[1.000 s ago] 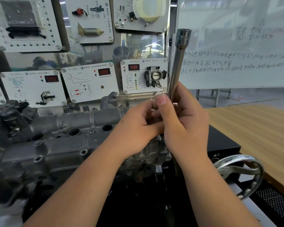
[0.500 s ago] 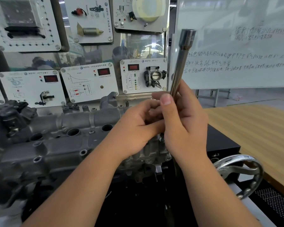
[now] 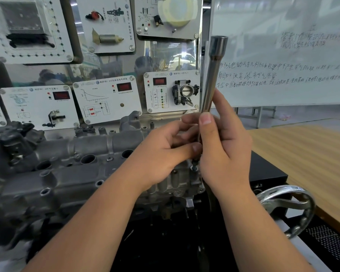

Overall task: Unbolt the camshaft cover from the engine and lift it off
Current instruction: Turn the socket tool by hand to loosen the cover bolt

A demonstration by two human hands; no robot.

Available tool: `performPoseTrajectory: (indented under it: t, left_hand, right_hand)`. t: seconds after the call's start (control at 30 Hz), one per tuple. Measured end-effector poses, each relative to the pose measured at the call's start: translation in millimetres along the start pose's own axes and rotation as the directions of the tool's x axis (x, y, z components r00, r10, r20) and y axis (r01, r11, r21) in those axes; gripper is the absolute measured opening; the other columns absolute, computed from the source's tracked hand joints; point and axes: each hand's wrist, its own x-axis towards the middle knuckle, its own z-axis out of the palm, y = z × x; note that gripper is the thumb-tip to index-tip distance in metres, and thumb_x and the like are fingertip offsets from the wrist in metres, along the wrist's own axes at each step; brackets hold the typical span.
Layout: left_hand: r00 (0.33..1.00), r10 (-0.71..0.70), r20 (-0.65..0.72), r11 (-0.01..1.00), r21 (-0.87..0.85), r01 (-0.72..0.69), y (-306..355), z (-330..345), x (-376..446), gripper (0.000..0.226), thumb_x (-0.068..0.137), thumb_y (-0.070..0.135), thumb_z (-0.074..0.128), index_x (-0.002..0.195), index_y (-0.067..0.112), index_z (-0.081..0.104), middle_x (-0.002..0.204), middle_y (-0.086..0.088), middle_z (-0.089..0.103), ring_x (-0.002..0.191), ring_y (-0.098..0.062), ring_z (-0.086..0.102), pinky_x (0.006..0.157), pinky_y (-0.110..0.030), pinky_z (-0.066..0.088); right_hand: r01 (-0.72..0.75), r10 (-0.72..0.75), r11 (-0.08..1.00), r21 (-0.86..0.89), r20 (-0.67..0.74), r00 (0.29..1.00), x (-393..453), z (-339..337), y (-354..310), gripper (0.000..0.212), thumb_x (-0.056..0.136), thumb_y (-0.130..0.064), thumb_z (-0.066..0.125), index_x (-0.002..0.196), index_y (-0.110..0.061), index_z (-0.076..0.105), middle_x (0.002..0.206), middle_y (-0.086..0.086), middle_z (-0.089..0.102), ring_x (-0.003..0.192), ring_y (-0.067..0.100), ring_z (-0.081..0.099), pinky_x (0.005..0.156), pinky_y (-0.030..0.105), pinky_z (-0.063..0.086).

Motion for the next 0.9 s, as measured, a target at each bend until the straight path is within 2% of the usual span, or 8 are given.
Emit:
performPoseTrajectory:
  t: [0.1, 0.27, 0.4, 0.53, 0.63, 0.73, 0.83, 0.9]
  left_hand:
    - [0.997, -0.003, -0.077, 0.997, 0.071, 0.008, -0.9, 0.8, 1.2, 0.041, 0.086, 0.026, 0.074, 0.125, 0.023, 0.063, 0.107, -0.004, 0.078, 0.103, -0.026, 0.075, 0.096, -0.056, 0.057]
    - [0.996, 0.011, -0.089, 0.994, 0.105, -0.002, -2.6, 1.5, 3.2, 0.037, 0.083, 0.024, 0.075, 0.118, 0.023, 0.065, 0.104, -0.008, 0.076, 0.101, -0.036, 0.071, 0.091, -0.059, 0.057]
    - [0.999, -0.027, -0.019, 0.998, 0.06, 0.028, -0.6, 0.7, 2.0, 0.035, 0.086, 0.025, 0.071, 0.121, 0.026, 0.065, 0.106, -0.003, 0.078, 0.104, -0.024, 0.074, 0.098, -0.047, 0.058]
    - [1.0, -0.017, -0.007, 0.999, 0.043, 0.017, 0.1, 1.9, 0.6, 0.026, 0.088, 0.022, 0.069, 0.113, 0.023, 0.066, 0.102, -0.002, 0.079, 0.102, -0.019, 0.075, 0.095, -0.037, 0.059]
    - [0.998, 0.002, -0.067, 0.997, 0.074, 0.003, -0.3, 3.3, 1.8, 0.024, 0.084, 0.025, 0.072, 0.107, 0.023, 0.066, 0.096, -0.009, 0.077, 0.096, -0.03, 0.075, 0.091, -0.049, 0.06]
    - [0.998, 0.003, -0.067, 0.994, 0.112, 0.005, -0.7, 3.4, 4.2, 0.037, 0.082, 0.027, 0.075, 0.117, 0.024, 0.066, 0.102, -0.018, 0.074, 0.099, -0.043, 0.07, 0.09, -0.063, 0.057]
    - [0.996, -0.015, -0.086, 0.995, 0.095, 0.023, -0.9, 2.2, 5.6, 0.048, 0.075, 0.024, 0.079, 0.12, 0.024, 0.065, 0.092, -0.014, 0.074, 0.095, -0.043, 0.07, 0.089, -0.063, 0.057]
    - [0.997, -0.026, -0.074, 0.997, 0.066, 0.031, -2.9, 0.6, 6.0, 0.051, 0.075, 0.022, 0.079, 0.123, 0.025, 0.065, 0.094, -0.007, 0.076, 0.097, -0.034, 0.073, 0.09, -0.053, 0.06]
  right_hand:
    - [0.024, -0.022, 0.999, -0.047, 0.04, 0.999, 2.6, -1.0, -2.3, 0.033, 0.102, -0.034, 0.049, 0.128, -0.018, 0.062, 0.098, -0.004, 0.072, 0.085, 0.019, 0.071, 0.071, 0.045, 0.06]
    - [0.026, -0.025, 0.995, -0.101, 0.019, 1.0, 2.3, -1.5, -4.3, 0.012, 0.098, -0.03, 0.057, 0.102, -0.024, 0.067, 0.079, -0.005, 0.067, 0.074, 0.02, 0.069, 0.064, 0.041, 0.056]
    - [0.013, -0.012, 0.997, -0.082, 0.011, 1.0, 1.8, -2.4, -2.9, 0.024, 0.101, -0.028, 0.051, 0.117, -0.022, 0.067, 0.09, -0.009, 0.074, 0.081, 0.016, 0.072, 0.07, 0.037, 0.059]
    - [-0.028, 0.029, 0.999, -0.033, 0.043, 0.999, 1.3, -2.8, -1.2, 0.051, 0.102, -0.034, 0.045, 0.149, -0.015, 0.048, 0.103, -0.01, 0.075, 0.09, 0.016, 0.073, 0.08, 0.046, 0.061]
    - [-0.012, 0.013, 0.999, -0.05, 0.037, 0.999, 2.0, -2.1, -2.4, 0.05, 0.101, -0.037, 0.046, 0.146, -0.016, 0.051, 0.101, -0.01, 0.075, 0.088, 0.016, 0.073, 0.078, 0.043, 0.061]
    - [0.003, -0.003, 0.998, -0.057, 0.014, 1.0, 2.9, -1.5, -2.3, 0.036, 0.098, -0.036, 0.056, 0.13, -0.021, 0.064, 0.095, -0.01, 0.073, 0.084, 0.017, 0.073, 0.073, 0.043, 0.06]
    - [0.009, -0.011, 0.997, -0.08, -0.02, 1.0, 1.2, -1.8, 1.2, 0.026, 0.097, -0.032, 0.061, 0.117, -0.019, 0.071, 0.086, -0.011, 0.072, 0.08, 0.016, 0.072, 0.071, 0.041, 0.059]
    - [0.039, -0.041, 0.995, -0.092, -0.022, 0.999, -0.9, -0.9, 1.7, 0.03, 0.099, -0.031, 0.057, 0.124, -0.019, 0.068, 0.088, -0.01, 0.073, 0.082, 0.013, 0.073, 0.074, 0.034, 0.059]
